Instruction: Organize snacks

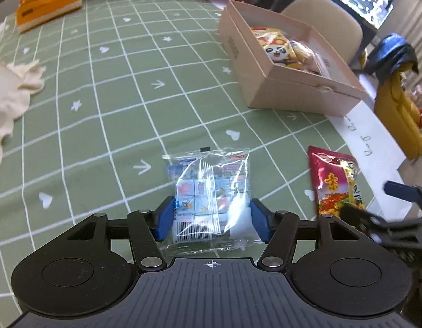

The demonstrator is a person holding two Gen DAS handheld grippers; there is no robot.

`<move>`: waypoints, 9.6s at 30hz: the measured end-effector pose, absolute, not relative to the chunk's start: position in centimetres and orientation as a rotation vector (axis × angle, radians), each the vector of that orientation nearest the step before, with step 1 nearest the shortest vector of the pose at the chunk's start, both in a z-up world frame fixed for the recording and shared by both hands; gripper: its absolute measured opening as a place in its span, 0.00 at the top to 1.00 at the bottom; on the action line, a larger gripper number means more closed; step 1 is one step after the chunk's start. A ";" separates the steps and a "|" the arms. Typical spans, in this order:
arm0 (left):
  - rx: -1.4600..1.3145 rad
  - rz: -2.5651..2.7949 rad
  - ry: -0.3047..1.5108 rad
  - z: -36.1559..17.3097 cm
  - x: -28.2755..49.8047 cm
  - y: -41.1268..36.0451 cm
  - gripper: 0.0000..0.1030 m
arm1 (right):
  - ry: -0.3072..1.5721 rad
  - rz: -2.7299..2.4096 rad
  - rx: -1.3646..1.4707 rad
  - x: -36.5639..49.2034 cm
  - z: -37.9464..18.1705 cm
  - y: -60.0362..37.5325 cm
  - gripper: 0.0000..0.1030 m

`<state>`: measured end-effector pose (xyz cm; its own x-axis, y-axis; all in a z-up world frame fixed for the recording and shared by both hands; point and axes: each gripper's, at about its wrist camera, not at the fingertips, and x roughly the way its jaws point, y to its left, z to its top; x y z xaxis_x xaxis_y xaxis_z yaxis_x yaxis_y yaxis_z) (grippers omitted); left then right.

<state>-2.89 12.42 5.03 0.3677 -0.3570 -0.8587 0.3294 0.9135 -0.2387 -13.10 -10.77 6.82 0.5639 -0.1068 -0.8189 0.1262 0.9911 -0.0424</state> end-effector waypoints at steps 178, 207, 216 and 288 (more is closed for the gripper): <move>-0.169 -0.921 1.263 1.7 -0.4 5.2 0.40 | 0.971 -0.271 0.224 -18.6 5.7 -13.8 0.44; -0.238 -1.097 1.318 2.7 -2.2 1.8 0.69 | 0.926 -0.189 0.550 -19.7 4.5 -13.6 0.03; -0.219 -1.139 1.390 -0.2 -2.3 0.7 0.69 | 0.934 -0.169 0.357 -20.1 4.2 -11.1 0.02; -0.183 -0.926 1.098 6.1 3.3 -2.2 0.81 | 0.910 -0.258 0.413 -15.2 7.8 -22.4 0.16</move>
<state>3.27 -2.23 6.12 0.1368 -0.7189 -0.6815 0.5504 0.6272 -0.5511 -15.22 -22.42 7.84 0.5909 -0.0425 -0.8056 0.3862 0.8916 0.2362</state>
